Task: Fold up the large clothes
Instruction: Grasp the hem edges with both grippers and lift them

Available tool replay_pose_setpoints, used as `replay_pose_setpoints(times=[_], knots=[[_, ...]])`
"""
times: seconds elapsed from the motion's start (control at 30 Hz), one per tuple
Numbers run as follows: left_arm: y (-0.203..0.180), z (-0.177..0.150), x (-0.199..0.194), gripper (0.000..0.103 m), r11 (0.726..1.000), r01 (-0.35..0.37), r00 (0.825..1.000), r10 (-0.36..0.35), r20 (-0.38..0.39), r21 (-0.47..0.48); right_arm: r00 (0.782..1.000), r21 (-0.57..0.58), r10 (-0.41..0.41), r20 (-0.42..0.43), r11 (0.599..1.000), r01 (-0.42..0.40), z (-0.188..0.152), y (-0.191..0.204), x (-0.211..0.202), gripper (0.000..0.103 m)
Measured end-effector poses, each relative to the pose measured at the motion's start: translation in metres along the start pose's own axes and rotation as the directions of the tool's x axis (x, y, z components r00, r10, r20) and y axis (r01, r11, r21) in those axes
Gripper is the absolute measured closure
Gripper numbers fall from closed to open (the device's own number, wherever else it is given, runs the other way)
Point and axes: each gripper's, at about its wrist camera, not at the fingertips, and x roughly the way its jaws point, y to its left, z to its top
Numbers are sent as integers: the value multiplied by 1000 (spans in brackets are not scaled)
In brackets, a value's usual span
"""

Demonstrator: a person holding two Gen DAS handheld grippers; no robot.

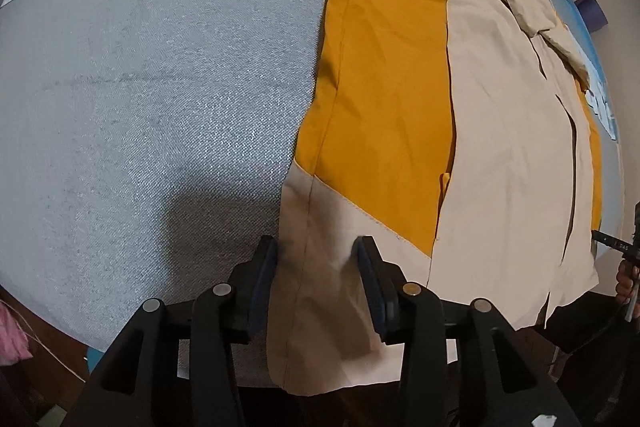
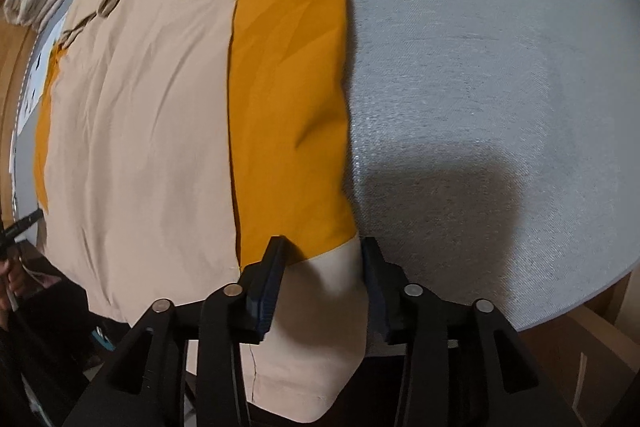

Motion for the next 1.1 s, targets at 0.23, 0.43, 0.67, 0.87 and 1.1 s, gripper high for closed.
replay_pose_setpoints(times=[0.23,0.43,0.67,0.87,1.1], knots=[[-9,1,2,65,999,-41,999,41,-5,24,1000,-24,-8,1,1000,8,-4,6,-2,66],[-21,1,4,92,997,-57,998,57,-12,52,1000,-82,6,-4,997,-6,-8,18,-4,92],[-36,-10,-20,100,995,-40,998,36,45,91,996,-86,61,65,995,-55,-8,20,-25,99],[-44,-18,-59,101,995,39,993,-50,109,96,984,-125,105,145,988,-87,-15,24,-54,100],[-47,-23,-96,102,981,101,982,-125,139,168,953,-91,179,245,983,-161,-27,15,-103,100]])
